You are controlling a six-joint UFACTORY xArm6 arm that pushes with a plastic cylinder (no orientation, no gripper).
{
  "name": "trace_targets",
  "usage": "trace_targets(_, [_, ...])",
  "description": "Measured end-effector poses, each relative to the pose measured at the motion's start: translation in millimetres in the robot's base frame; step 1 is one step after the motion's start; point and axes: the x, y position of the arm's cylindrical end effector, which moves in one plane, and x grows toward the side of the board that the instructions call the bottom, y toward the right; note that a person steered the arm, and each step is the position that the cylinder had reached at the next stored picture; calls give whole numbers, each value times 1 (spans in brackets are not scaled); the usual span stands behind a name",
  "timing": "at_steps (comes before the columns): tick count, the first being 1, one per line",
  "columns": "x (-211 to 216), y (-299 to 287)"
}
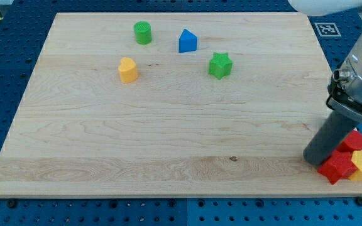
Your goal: Point your arm close to the yellow heart
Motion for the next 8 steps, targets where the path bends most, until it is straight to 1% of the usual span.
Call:
trace_targets(1, [-20,-24])
trace_targets(6, [-30,-107])
trace_targets(8, [-51,-139])
